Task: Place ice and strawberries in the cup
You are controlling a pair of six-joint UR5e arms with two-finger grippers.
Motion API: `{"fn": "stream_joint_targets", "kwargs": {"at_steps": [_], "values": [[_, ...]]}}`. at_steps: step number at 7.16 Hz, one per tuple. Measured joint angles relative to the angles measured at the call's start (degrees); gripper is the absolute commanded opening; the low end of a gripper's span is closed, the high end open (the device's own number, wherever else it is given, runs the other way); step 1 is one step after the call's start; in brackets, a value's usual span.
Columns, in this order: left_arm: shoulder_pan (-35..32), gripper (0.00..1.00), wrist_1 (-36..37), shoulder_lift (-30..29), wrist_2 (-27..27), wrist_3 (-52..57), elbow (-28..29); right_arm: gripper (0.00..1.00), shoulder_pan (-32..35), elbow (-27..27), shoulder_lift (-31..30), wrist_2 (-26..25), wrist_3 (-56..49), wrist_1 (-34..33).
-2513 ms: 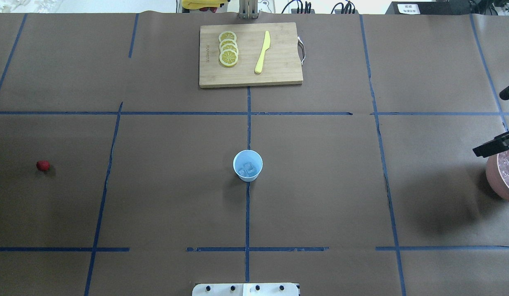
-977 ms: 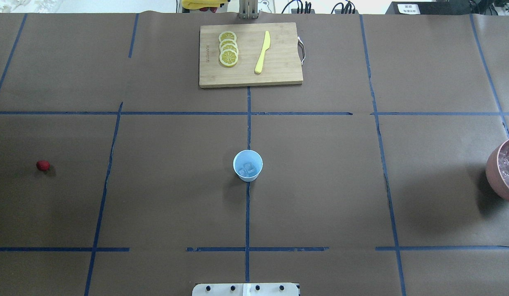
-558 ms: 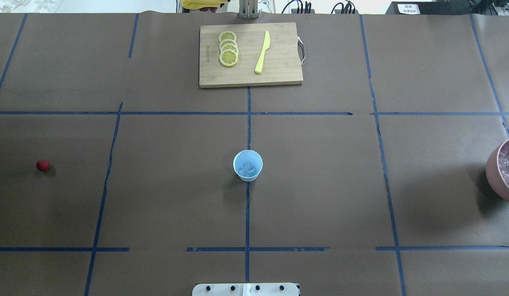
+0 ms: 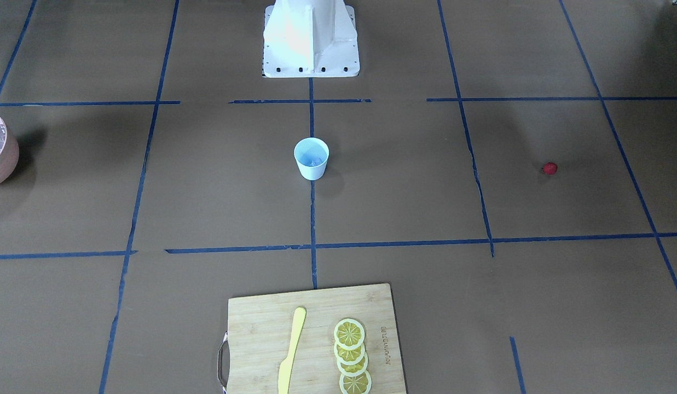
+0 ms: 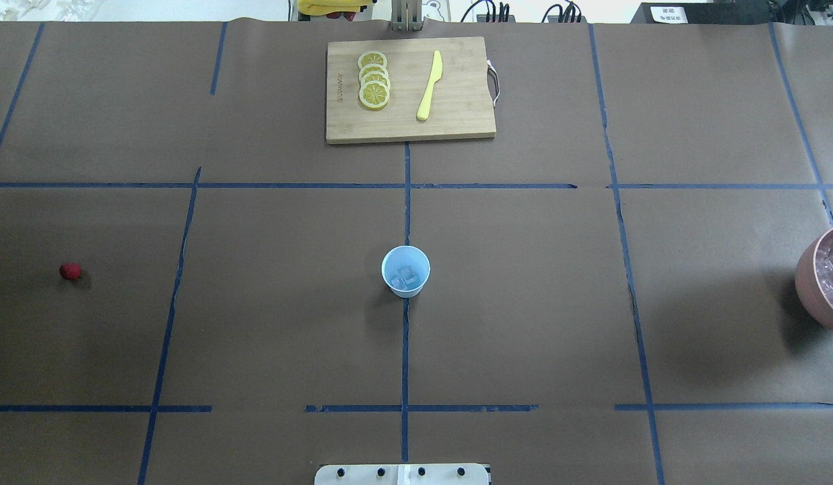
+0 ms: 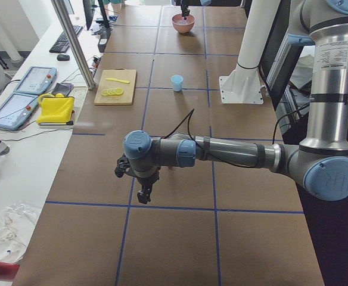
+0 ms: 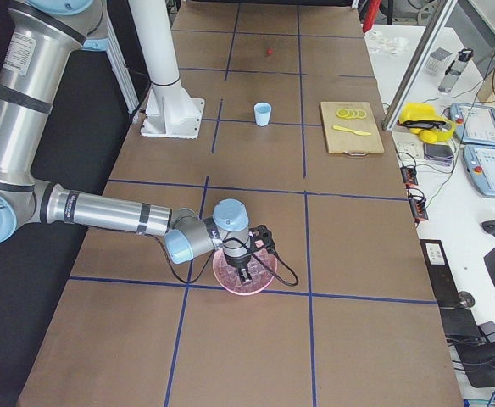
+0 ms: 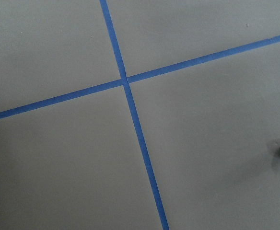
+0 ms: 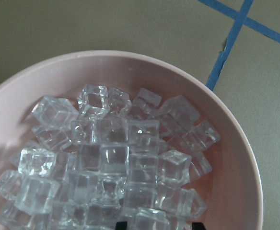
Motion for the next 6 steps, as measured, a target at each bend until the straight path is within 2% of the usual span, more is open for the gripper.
{"fn": "stream_joint_targets", "kwargs": {"at_steps": [1,3,6], "values": [[0.0,1.00,0.0,0.0,0.0,0.0,0.0,0.01,0.0,0.0,0.0,0.1,-0.1,0.0],[0.0,1.00,0.0,0.0,0.0,0.0,0.0,0.00,0.0,0.4,0.1,0.4,-0.3,0.0],[0.0,1.00,0.0,0.0,0.0,0.0,0.0,0.00,0.1,5.7,1.5,1.0,0.6,-3.1]]}}
